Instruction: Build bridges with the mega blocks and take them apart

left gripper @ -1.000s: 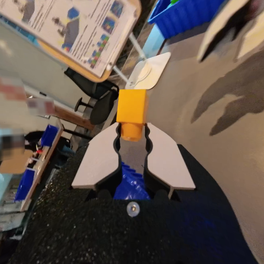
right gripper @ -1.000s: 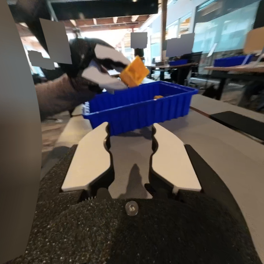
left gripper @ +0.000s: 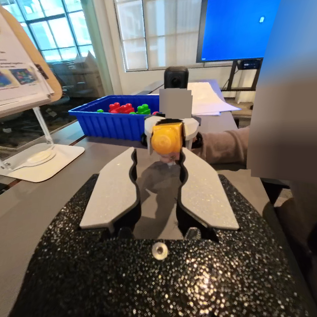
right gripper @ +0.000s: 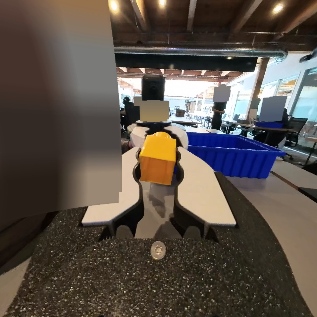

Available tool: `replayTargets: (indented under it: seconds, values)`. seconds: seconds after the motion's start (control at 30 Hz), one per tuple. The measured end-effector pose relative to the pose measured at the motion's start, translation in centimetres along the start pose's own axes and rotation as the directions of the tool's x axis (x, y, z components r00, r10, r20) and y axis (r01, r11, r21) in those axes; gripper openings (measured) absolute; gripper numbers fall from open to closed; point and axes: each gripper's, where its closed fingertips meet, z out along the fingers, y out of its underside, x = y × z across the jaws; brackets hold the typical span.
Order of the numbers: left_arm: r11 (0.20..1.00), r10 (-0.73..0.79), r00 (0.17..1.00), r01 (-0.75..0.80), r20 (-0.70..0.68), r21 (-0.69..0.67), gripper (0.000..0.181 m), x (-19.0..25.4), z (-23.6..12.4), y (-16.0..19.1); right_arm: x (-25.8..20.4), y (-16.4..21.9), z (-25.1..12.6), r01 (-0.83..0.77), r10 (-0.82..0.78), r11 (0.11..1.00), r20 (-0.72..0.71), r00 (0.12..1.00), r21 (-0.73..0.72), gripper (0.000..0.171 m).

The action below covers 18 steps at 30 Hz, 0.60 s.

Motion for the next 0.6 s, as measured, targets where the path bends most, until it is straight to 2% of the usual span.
replayTargets:
  seconds: [0.1,0.17,0.3,0.37,0.4,0.6]
  values:
    - [1.000,-0.001,0.999,0.001,-0.051,-0.014,0.044,0.9,0.6,0.4,-0.3,0.4,0.2,0.025,-0.024,0.999,0.014,1.000,-0.025,0.037]
    - [1.000,-0.006,0.999,0.007,-0.050,0.026,0.032,0.9,0.5,0.0,-0.4,0.6,0.2,0.034,-0.034,0.999,0.012,0.999,-0.030,0.037]
    - [0.994,-0.081,0.993,0.086,-0.082,0.061,0.038,0.7,0.3,-0.1,-0.4,0.8,0.0,0.051,-0.051,0.997,0.014,0.999,-0.049,0.037]
    - [0.991,-0.105,0.988,0.112,-0.110,0.066,0.034,0.8,0.2,-0.2,-0.3,1.0,0.1,0.059,-0.058,0.997,0.009,0.998,-0.058,0.037]
    - [0.992,-0.105,0.988,0.112,-0.117,0.056,0.028,0.9,0.2,0.0,-0.3,1.1,0.0,0.058,-0.058,0.996,0.013,0.998,-0.060,0.038]
    - [0.990,-0.136,0.983,0.131,-0.123,-0.050,0.027,0.6,0.2,0.7,0.1,1.7,-0.1,0.056,-0.056,0.996,-0.005,0.998,-0.064,0.038]
